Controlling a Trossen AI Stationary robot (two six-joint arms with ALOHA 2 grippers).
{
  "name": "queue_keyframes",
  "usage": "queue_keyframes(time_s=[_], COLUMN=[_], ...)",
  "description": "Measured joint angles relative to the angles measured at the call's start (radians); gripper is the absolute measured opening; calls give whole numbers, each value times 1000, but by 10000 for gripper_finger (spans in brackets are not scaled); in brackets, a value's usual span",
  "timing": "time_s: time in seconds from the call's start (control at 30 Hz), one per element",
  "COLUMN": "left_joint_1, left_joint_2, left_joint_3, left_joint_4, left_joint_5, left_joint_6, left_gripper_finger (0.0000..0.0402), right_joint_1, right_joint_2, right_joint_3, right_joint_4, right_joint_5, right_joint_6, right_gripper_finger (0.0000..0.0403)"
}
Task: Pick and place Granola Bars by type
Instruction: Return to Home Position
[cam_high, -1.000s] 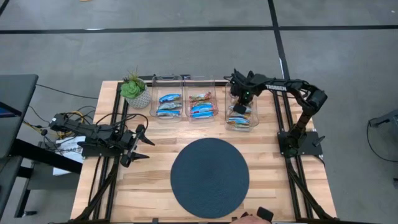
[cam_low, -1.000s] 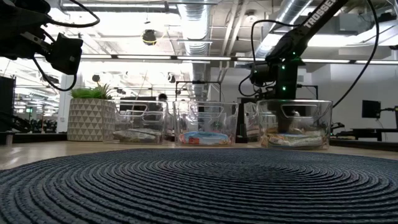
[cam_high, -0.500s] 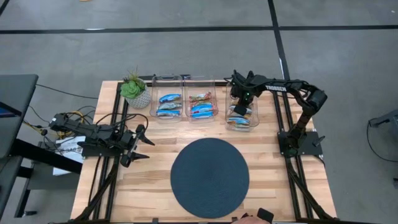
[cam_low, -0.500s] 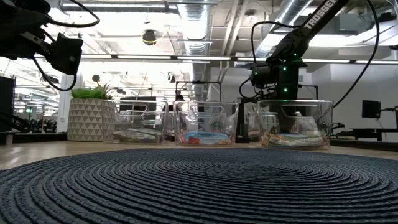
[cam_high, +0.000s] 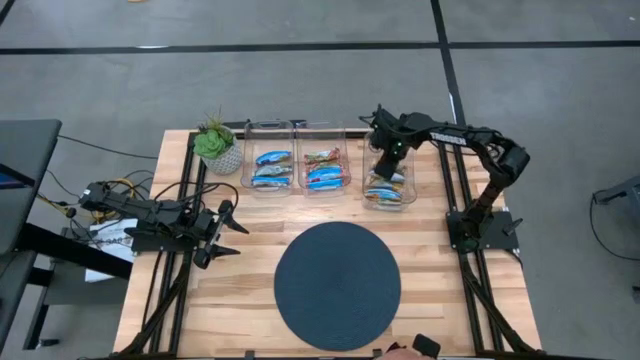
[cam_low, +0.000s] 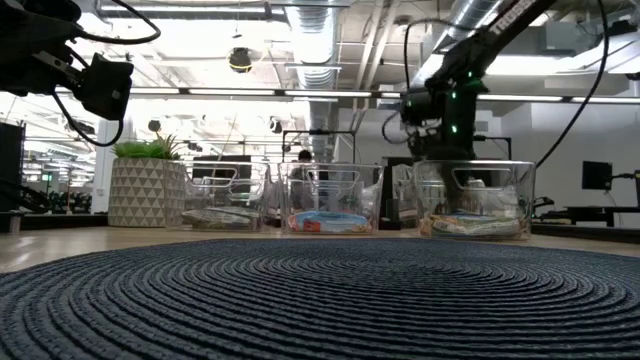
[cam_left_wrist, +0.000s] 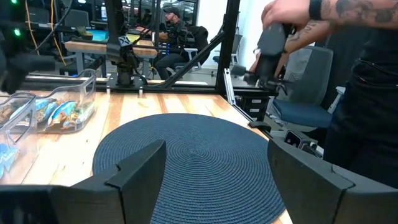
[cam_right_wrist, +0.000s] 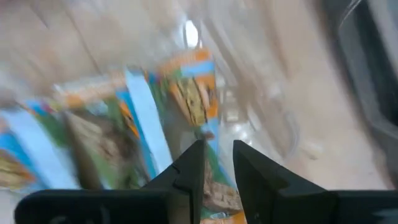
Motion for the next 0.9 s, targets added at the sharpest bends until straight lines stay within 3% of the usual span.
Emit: queue_keyframes(time_s=[0.53, 0.9], left_joint_1=[0, 0], left_joint_2=[0, 0], left_joint_3=[0, 0], left_joint_4=[0, 0], left_joint_5=[0, 0], left_joint_6=[0, 0], left_gripper_finger=[274, 274], right_joint_1=[216, 541], right_joint_2=[-357, -533], right_joint_3=[35, -12], right_joint_4=[17, 100], right_joint_5=[-53, -79], right_joint_6=[228, 273], right_gripper_finger=[77, 77])
